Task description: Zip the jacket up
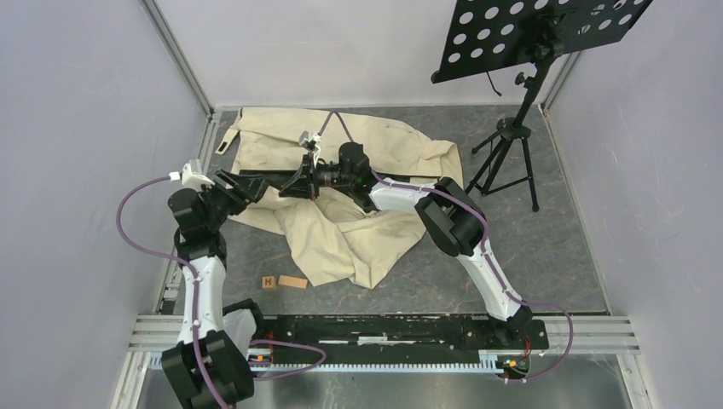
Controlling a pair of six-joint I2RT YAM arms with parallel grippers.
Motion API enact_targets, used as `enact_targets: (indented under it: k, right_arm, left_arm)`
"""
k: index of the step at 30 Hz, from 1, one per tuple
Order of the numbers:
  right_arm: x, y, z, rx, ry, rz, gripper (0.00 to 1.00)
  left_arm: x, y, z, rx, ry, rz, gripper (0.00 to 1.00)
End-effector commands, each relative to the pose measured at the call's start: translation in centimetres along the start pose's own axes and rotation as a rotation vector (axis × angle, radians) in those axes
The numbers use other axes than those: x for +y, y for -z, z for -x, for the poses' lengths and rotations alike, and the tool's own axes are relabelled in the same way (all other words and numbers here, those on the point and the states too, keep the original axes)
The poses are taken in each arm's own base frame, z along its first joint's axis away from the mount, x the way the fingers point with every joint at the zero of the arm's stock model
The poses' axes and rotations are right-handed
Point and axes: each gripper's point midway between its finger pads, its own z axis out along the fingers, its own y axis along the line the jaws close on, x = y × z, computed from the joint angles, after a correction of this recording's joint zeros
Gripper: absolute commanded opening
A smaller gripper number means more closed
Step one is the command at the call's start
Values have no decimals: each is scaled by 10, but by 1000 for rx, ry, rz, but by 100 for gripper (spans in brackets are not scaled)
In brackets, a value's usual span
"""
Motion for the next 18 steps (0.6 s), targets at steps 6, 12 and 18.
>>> enact_targets:
  k: [6,12,18]
  right_arm:
    - [21,0,41,-59,55,47,0]
    - [18,-1,43,-66,58,26,0]
    - [19,-2,49,-80,64,10,0]
  left_arm:
    - [-31,9,-13,125,95,-216,77]
    - [-19,1,-10,71,173,-143,72]
    - [-9,-4,-11,64,185,-95,59]
